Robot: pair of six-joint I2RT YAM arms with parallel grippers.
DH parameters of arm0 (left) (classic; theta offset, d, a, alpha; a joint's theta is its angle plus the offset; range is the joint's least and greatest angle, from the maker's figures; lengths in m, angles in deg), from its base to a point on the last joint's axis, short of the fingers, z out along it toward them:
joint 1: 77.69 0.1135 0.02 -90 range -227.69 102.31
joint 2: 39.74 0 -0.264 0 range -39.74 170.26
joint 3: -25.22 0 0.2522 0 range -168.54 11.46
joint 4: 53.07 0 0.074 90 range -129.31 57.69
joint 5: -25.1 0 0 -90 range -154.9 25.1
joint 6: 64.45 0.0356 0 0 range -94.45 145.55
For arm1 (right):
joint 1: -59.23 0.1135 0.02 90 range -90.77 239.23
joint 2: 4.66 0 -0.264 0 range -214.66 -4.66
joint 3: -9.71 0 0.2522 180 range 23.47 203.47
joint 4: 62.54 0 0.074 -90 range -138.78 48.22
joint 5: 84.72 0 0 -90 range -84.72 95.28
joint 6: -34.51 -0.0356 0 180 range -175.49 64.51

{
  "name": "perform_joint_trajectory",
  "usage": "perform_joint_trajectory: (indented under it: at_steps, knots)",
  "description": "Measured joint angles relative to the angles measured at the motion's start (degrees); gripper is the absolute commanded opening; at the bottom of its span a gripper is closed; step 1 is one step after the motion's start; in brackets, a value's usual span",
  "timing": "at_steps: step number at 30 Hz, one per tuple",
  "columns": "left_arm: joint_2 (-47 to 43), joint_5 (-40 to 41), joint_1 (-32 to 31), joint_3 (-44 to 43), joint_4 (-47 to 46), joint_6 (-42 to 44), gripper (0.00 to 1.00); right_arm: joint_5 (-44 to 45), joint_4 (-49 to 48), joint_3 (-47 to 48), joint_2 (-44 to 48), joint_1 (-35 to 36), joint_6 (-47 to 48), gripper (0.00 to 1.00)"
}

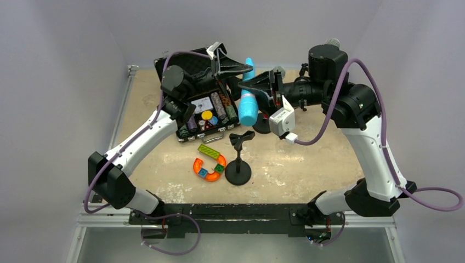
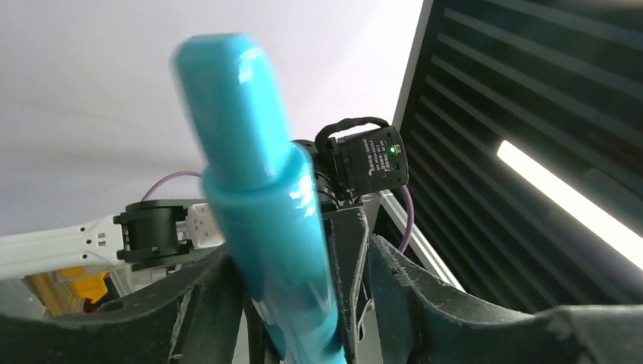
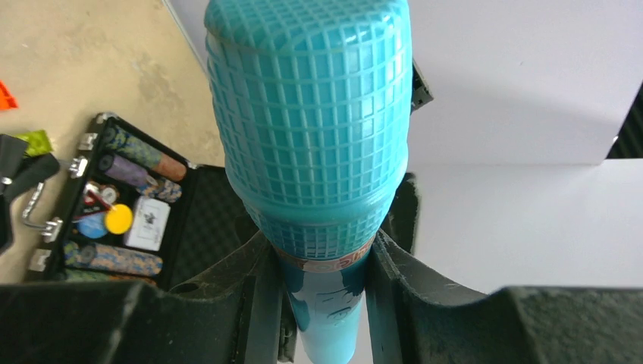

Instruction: Attach the microphones to the stand

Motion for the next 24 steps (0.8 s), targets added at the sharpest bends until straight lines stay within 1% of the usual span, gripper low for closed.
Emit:
perform_joint_trajectory:
  at_steps: [2,4,5,8,11,15,17,19,22,23,24]
  knots:
    - [-0.37,0.42,0.04,0.90,-1.92,0.44,0.86,-0.52,1.31,0.70,-0.13,0.11,-2.89,0.02]
    - [-1.27,1.03,0.24,2.27,-3.26,0.70,0.96,-0.87,2.54,1.60,-0.13,0.13,-6.08,0.02]
    - [-1.97,1.22,0.42,3.15,-3.69,0.72,0.99,-1.33,3.13,2.16,-0.09,0.13,-7.85,0.01]
    - [-4.79,1.66,1.27,5.84,-3.61,1.70,0.99,-2.62,3.82,3.85,0.35,0.13,-14.12,0.01]
    - [-9.20,1.88,2.82,8.57,-0.74,5.62,0.99,-3.63,3.50,4.87,1.70,0.13,-21.86,0.00]
    - [-15.52,1.92,4.87,10.56,5.35,13.33,0.99,-2.67,-0.83,4.74,4.96,-0.07,-38.27,0.00]
    - [-18.53,1.77,5.64,10.69,9.33,18.60,0.99,-1.53,-4.28,3.45,7.39,-1.16,-47.76,0.00]
    - [-21.29,1.75,6.03,10.60,14.47,25.53,0.99,-1.46,-7.91,0.96,10.12,-3.85,-57.00,0.00]
    - [-25.53,2.91,6.12,9.79,25.92,37.75,0.99,-2.67,-13.51,-4.68,14.05,-10.95,-70.18,0.00]
    - [-27.36,4.72,6.10,8.94,32.20,43.95,0.99,-3.63,-15.08,-6.71,15.28,-13.44,-73.88,0.00]
    - [-28.76,6.45,6.12,8.28,36.22,48.06,0.99,-4.24,-16.15,-8.50,16.24,-15.30,-76.50,0.00]
